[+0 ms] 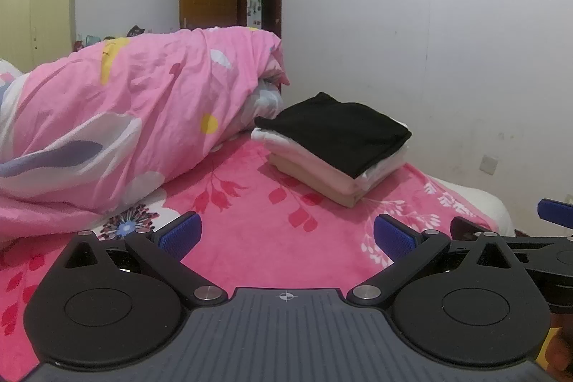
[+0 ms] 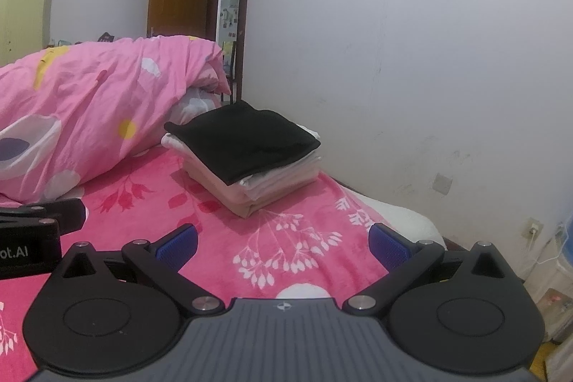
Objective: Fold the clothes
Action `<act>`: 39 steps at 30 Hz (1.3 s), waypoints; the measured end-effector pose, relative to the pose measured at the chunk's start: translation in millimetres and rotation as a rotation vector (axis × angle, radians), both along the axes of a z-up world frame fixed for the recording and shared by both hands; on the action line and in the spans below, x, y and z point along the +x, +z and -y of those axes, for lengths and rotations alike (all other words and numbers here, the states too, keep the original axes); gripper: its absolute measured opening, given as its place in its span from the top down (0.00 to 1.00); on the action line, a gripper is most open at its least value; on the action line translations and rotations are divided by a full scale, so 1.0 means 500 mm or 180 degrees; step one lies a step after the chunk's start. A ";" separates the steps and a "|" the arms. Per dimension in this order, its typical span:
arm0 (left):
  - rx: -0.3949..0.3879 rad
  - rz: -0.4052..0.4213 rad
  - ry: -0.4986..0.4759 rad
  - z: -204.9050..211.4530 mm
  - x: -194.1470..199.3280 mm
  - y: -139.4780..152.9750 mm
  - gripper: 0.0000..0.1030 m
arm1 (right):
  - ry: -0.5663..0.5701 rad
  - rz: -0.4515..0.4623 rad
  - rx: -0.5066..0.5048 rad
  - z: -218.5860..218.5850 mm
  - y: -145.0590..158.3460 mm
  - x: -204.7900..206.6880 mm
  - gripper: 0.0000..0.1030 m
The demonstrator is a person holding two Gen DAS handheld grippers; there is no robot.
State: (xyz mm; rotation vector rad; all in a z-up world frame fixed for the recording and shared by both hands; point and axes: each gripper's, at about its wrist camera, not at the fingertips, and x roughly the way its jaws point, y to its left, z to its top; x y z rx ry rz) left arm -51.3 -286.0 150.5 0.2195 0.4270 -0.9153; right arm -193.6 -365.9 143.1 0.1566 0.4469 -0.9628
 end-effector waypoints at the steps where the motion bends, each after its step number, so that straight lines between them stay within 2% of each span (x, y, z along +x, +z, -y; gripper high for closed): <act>1: 0.0003 0.0004 -0.0002 0.001 0.000 0.000 0.00 | -0.0002 0.0002 0.0003 0.000 -0.001 0.000 0.00; 39: 0.0048 0.0032 0.0004 -0.001 0.001 0.000 0.00 | -0.0016 0.0016 0.0046 -0.001 -0.008 -0.002 0.00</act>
